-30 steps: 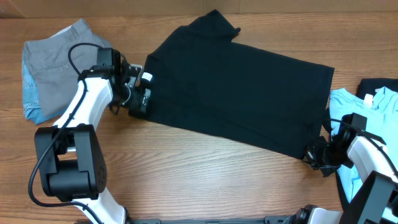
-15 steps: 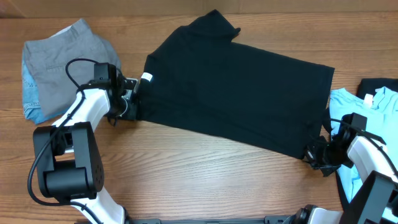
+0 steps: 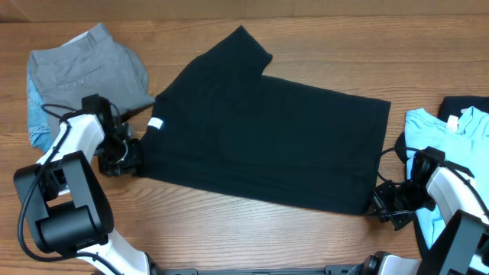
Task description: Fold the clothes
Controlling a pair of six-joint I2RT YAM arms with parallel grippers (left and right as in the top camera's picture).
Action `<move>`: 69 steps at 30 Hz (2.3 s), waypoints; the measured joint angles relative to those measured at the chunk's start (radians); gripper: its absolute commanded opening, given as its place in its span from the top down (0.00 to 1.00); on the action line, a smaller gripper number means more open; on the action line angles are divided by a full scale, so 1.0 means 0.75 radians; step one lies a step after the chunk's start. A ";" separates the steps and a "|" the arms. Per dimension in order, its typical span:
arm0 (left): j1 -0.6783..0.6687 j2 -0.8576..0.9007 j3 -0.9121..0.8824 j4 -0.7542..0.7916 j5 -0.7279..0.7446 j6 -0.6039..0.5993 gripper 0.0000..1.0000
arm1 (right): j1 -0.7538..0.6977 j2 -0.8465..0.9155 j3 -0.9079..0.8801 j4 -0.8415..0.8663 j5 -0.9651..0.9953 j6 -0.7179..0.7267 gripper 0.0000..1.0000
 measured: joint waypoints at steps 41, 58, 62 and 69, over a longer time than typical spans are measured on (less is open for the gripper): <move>-0.155 -0.264 0.821 -0.622 0.532 0.214 0.41 | 0.178 0.068 0.077 0.415 -0.262 -0.314 0.76; -0.190 -0.339 0.827 -0.604 0.466 0.214 0.37 | 0.166 -0.170 0.140 0.198 -0.213 -0.176 0.96; -0.190 -0.339 0.828 -0.584 0.466 0.215 0.34 | 0.158 -0.186 0.140 0.209 -0.123 -0.104 0.96; -0.192 -0.339 0.828 -0.580 0.465 0.219 0.25 | 0.157 -0.186 0.140 0.305 -0.033 -0.045 0.96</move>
